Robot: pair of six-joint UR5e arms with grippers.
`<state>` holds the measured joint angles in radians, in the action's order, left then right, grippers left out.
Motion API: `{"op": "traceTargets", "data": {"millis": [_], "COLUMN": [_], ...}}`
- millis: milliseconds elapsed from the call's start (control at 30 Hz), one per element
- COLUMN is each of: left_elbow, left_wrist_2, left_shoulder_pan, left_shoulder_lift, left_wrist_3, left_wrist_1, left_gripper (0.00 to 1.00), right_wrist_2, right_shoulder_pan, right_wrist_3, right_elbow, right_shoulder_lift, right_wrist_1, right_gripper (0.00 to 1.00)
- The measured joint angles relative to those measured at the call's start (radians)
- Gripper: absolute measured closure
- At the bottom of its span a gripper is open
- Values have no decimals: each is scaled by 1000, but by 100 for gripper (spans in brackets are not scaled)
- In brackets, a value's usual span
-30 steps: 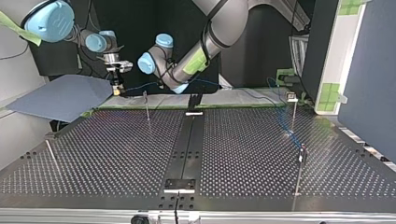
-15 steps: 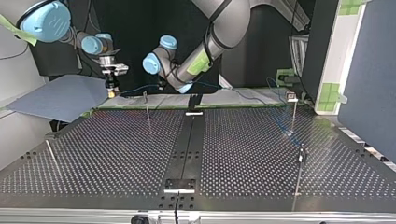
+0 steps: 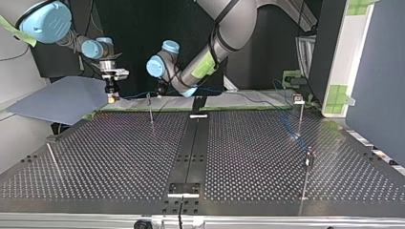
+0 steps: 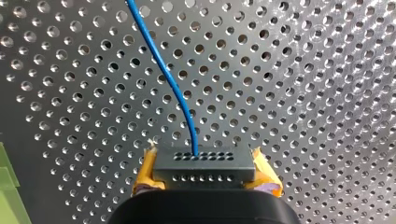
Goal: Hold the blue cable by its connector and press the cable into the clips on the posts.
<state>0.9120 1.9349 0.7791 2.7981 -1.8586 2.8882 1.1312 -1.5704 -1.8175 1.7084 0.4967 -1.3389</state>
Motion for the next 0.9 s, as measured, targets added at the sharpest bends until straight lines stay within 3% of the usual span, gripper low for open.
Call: {"op": "traceTargets", "data": {"millis": [433,900], "left_elbow": [-22,-15], "left_wrist_2": [-4,1], "left_shoulder_pan": [-1,-8], "left_shoulder_lift": [32,34], "left_wrist_3": [-5,-7], "left_wrist_1": [-115,-240], "left_gripper": [100,100], "right_wrist_2": [31,35], "right_shoulder_pan": [-5,-10], "right_wrist_3": [1,0], "right_elbow": [-27,-45], "right_shoulder_lift": [0,-2], "right_wrist_1": [24,26], "right_gripper": [100,100]}}
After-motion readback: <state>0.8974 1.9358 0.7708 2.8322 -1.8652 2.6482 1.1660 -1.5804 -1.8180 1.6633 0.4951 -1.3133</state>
